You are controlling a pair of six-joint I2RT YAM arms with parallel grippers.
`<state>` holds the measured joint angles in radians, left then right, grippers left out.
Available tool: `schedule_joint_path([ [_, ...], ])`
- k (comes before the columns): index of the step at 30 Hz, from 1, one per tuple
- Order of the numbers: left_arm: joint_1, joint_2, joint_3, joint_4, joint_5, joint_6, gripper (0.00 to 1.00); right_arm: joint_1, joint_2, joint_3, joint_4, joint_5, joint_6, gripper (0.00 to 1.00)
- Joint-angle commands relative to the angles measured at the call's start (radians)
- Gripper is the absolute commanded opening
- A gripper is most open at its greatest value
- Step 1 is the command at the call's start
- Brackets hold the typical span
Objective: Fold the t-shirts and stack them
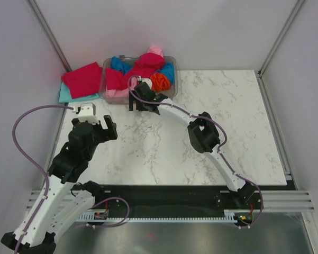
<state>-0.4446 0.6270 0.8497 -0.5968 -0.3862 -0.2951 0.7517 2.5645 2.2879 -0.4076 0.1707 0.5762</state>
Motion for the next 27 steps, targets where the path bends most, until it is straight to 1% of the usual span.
schedule_joint_path([
  [1,0.003,0.005,0.003,0.023,-0.002,-0.015,0.99,-0.037,-0.021,0.0,0.064,-0.046,-0.094,0.98],
  [3,0.003,0.007,0.002,0.023,-0.002,-0.015,0.99,-0.034,-0.071,-0.083,0.105,-0.132,-0.117,0.98],
  [4,0.003,0.008,0.003,0.022,0.0,-0.015,0.99,-0.026,-0.145,-0.194,0.156,-0.141,-0.124,0.98],
  [5,0.004,0.01,0.005,0.023,0.0,-0.015,0.99,-0.02,-0.188,-0.259,0.186,-0.148,-0.131,0.98],
  [6,0.003,0.011,0.005,0.023,0.001,-0.015,0.99,-0.012,-0.278,-0.386,0.247,-0.158,-0.14,0.98],
  [8,0.003,0.016,0.005,0.023,0.003,-0.015,0.99,-0.008,-0.367,-0.494,0.294,-0.169,-0.144,0.98],
  [9,0.003,0.017,0.003,0.023,0.004,-0.015,0.99,-0.006,-0.45,-0.572,0.315,-0.195,-0.147,0.98],
  [13,0.003,0.019,0.005,0.023,0.013,-0.015,0.98,-0.005,-0.616,-0.683,0.299,-0.211,-0.183,0.98],
  [15,0.004,0.023,0.005,0.022,0.02,-0.013,0.98,-0.005,-0.679,-0.69,0.255,-0.195,-0.205,0.98],
  [17,0.004,0.025,0.006,0.023,0.024,-0.013,0.98,-0.008,-0.708,-0.68,0.225,-0.128,-0.231,0.98],
  [20,0.004,0.028,0.008,0.023,0.027,-0.013,0.98,-0.038,-0.725,-0.628,0.173,-0.016,-0.225,0.98],
  [23,0.003,0.031,0.006,0.023,0.032,-0.013,0.98,-0.112,-0.678,-0.542,0.133,0.021,-0.197,0.98],
  [24,0.004,0.033,0.006,0.023,0.032,-0.012,0.98,-0.148,-0.638,-0.494,0.128,0.021,-0.182,0.98],
  [26,0.003,0.036,0.006,0.023,0.036,-0.012,0.97,-0.179,-0.584,-0.429,0.112,0.009,-0.18,0.96],
  [27,0.003,0.037,0.008,0.023,0.04,-0.012,0.97,-0.198,-0.522,-0.351,0.089,0.009,-0.193,0.94],
])
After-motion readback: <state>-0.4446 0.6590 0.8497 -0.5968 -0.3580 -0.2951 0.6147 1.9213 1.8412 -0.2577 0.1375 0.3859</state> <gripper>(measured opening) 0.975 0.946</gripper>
